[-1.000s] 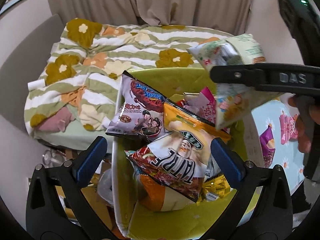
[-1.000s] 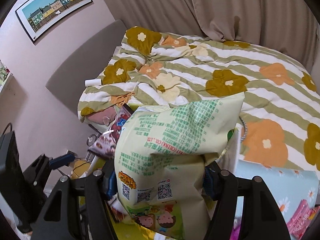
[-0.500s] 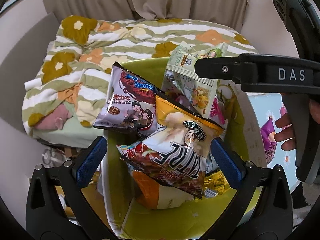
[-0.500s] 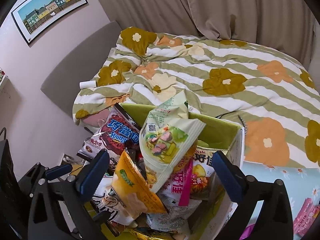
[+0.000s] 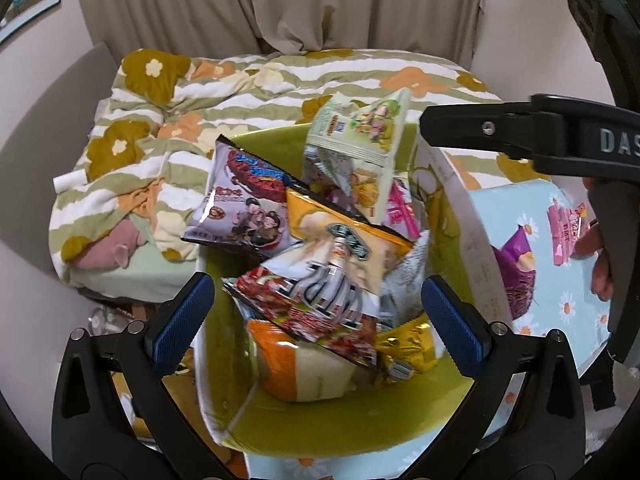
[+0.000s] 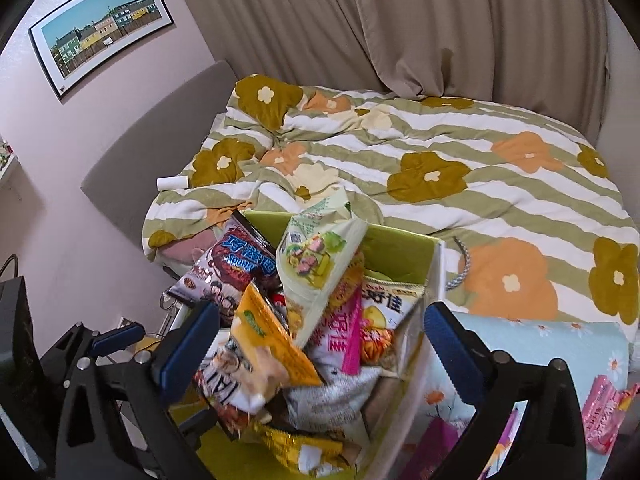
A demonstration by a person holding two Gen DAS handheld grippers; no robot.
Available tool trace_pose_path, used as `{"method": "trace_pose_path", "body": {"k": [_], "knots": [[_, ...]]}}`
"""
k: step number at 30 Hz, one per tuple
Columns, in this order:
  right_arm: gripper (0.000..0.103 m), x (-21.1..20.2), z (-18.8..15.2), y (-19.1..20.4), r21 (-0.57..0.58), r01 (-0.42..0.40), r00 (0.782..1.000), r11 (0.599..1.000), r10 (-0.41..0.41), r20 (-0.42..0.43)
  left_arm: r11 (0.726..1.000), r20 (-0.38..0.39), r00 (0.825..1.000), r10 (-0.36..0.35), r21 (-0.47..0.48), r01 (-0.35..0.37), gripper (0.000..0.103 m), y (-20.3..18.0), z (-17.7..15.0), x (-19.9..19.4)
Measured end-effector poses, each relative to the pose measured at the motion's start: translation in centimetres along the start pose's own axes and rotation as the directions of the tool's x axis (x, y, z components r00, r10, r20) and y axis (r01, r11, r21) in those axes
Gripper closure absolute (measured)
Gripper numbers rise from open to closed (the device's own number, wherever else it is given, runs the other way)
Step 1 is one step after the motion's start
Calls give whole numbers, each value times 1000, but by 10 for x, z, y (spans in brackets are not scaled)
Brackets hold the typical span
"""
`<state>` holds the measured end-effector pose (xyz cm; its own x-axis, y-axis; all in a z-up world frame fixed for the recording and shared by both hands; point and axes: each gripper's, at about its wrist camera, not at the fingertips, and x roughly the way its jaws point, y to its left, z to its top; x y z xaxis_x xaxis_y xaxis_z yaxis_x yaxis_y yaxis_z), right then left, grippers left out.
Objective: Organize snacks
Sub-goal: 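Drop the barbecue chip bag into the box while the right tool drops the green-white bag in, then move both tools over the purple and pink bags on the table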
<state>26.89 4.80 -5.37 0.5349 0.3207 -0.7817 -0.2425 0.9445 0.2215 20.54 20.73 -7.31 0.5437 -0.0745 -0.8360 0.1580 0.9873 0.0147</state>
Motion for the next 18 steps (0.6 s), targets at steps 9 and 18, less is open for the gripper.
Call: {"method": "trace_pose_path", "body": {"k": [9, 18], "knots": [[1, -51, -21, -43, 52, 49, 997, 997, -52, 56, 999, 15, 1000, -5, 50, 4, 0, -66, 2, -12], [1, -118, -60, -123, 43, 138, 987, 990, -141, 78, 994, 24, 998, -52, 95, 49, 0, -174, 17, -11]]}}
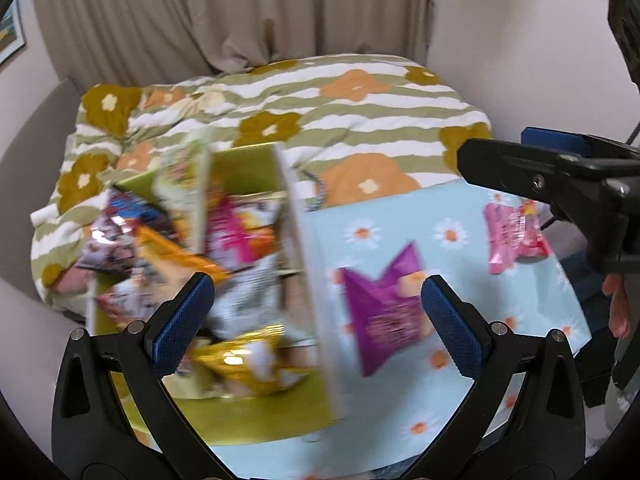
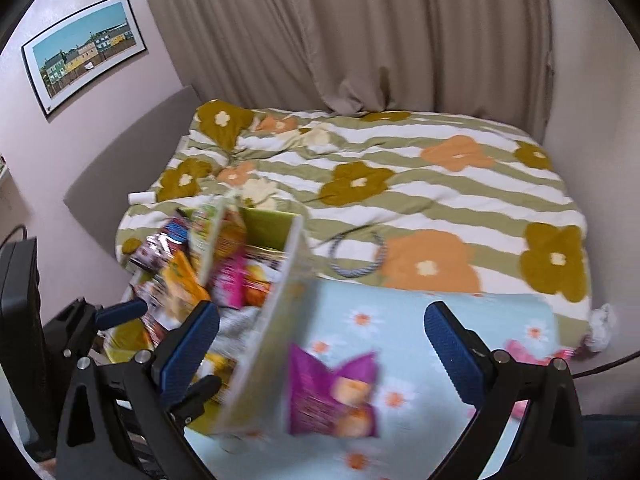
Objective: Organize snacks
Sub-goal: 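Move both tools over the purple and pink bags on the table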
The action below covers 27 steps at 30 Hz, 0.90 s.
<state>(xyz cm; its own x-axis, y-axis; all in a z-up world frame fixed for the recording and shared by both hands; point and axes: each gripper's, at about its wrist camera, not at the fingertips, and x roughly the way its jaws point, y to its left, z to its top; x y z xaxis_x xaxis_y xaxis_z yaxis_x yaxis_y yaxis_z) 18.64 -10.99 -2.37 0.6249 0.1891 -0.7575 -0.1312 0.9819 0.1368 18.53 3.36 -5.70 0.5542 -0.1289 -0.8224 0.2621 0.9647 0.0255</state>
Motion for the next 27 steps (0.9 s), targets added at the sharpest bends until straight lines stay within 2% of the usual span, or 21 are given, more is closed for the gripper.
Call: {"method": "trace_pose_path", "body": {"k": [6, 12, 19, 27], "knots": [[1, -19, -22, -74, 50, 54, 998, 997, -55, 10, 1000, -18, 1000, 16, 15, -15, 0, -63, -1, 19], [1, -5, -53, -134, 101, 87, 996, 991, -82, -46, 995, -62, 993, 101, -22, -102, 0, -96, -17, 50], [1, 17, -87, -182, 119, 117, 992, 986, -111, -53, 962, -105, 961, 255, -71, -263, 0, -110, -38, 95], [1, 50, -115, -209, 159, 121, 990, 980, -108, -92, 923, -170, 926, 338, -134, -362, 0, -105, -56, 139]]}}
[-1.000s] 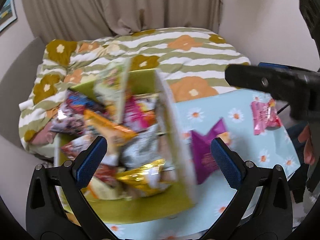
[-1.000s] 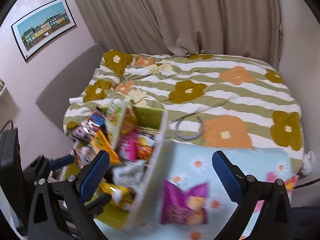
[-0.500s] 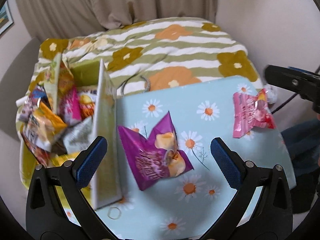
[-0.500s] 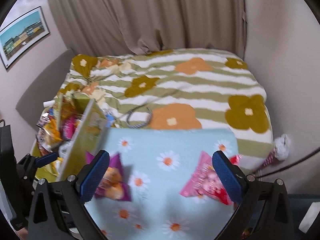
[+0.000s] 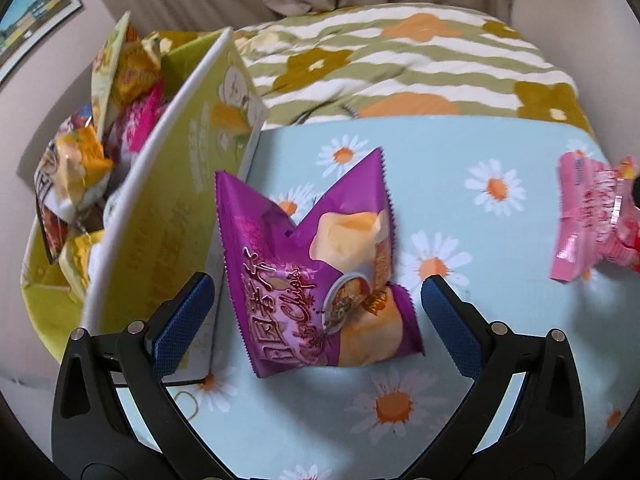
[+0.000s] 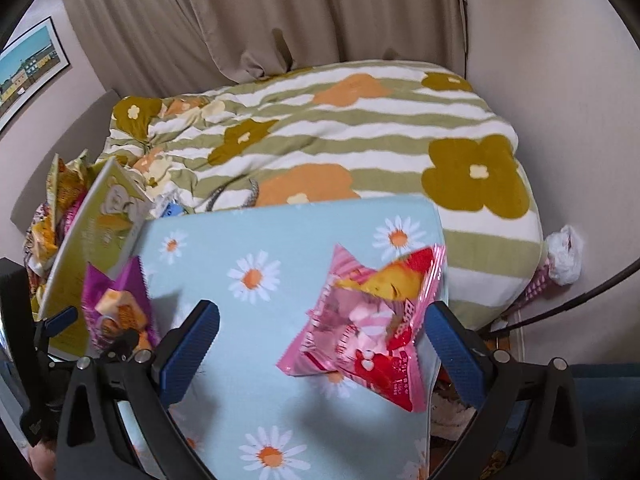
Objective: Organize snacks
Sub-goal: 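Move both tools over the purple and pink bags on the table, then grasp the purple chip bag with the left tool while the right tool grasps the pink strawberry candy bag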
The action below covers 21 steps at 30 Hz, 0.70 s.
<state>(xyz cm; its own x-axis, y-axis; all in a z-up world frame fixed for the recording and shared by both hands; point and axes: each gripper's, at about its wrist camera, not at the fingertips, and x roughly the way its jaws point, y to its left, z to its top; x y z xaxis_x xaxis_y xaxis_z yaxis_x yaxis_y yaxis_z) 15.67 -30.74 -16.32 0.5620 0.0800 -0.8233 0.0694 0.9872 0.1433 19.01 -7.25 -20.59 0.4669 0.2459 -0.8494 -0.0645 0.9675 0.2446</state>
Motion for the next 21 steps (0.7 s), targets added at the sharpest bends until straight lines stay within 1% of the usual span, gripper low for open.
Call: {"method": "trace_pose_path", "body": {"k": [5, 7, 8, 10, 14, 17, 21], "knots": [[1, 13, -4, -10, 23, -1, 1000, 1000, 1, -6, 999, -39, 999, 37, -13, -37, 0, -2, 2, 23], [1, 19, -5, -11, 19, 5, 1000, 1000, -5, -18, 999, -43, 999, 28, -17, -29, 0, -1, 5, 30], [1, 21, -5, -12, 17, 8, 1000, 1000, -8, -22, 999, -41, 999, 25, -19, -25, 1, 1, 6, 32], [1, 26, -5, -13, 22, 11, 1000, 1000, -10, -29, 1000, -57, 998, 25, -15, -26, 9, 1, 7, 37], [1, 37, -5, -18, 48, 16, 998, 999, -13, -56, 999, -70, 997, -30, -39, 27, 13, 12, 6, 43], [1, 45, -6, -20, 57, 15, 997, 998, -11, -75, 998, -75, 996, -50, -32, 48, 16, 13, 3, 41], [1, 54, -6, -19, 59, 14, 996, 998, -8, -89, 998, -79, 995, -61, -19, 60, 20, 11, 1, 38]]}}
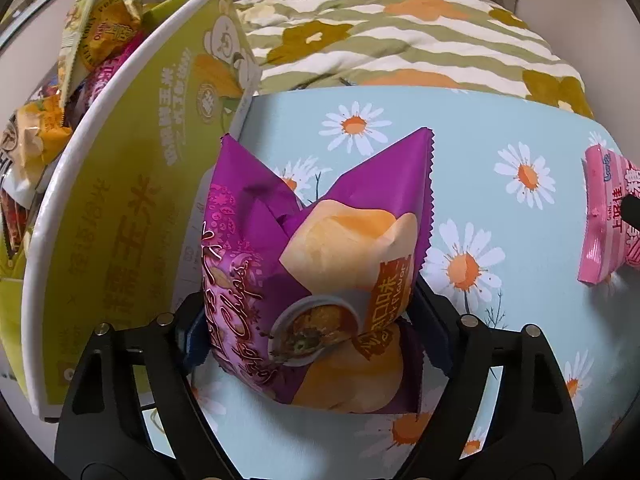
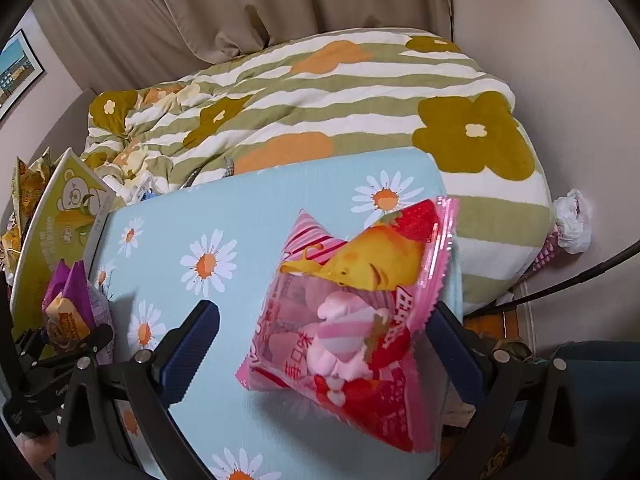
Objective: Organize snacks
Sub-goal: 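Grasp the purple chip bag with the left tool while the right tool grasps the pink strawberry candy bag, then drop the purple bag into the box while the right tool drops the pink strawberry bag in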
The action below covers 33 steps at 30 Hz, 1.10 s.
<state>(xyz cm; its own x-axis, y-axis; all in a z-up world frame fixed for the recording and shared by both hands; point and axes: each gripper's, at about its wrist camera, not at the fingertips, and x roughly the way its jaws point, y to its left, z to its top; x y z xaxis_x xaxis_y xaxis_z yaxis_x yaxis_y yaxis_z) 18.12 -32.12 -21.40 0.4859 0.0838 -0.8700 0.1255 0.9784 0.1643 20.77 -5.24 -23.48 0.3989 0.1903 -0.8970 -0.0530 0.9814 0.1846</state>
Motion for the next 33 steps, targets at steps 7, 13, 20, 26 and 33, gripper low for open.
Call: {"method": "trace_pose_path", "body": {"k": [7, 13, 20, 26, 33], "knots": [[18, 15, 2, 6, -10, -7, 999, 1000, 7, -31, 1000, 4, 1000, -15, 3, 15, 22, 1, -5, -8], [32, 20, 0, 12, -34, -6, 999, 999, 5, -49, 1000, 6, 1000, -23, 17, 23, 22, -1, -6, -10], [36, 10, -1, 11, -28, -28, 999, 999, 27, -35, 999, 12, 999, -50, 16, 50, 23, -3, -5, -18], [37, -16, 8, 19, -47, -44, 999, 998, 44, 11, 997, 62, 995, -80, 17, 79, 23, -3, 1, -48], [37, -61, 25, 53, -82, -101, 992, 992, 107, 70, 993, 170, 979, -115, 1, 116, 23, 18, 17, -112]]}}
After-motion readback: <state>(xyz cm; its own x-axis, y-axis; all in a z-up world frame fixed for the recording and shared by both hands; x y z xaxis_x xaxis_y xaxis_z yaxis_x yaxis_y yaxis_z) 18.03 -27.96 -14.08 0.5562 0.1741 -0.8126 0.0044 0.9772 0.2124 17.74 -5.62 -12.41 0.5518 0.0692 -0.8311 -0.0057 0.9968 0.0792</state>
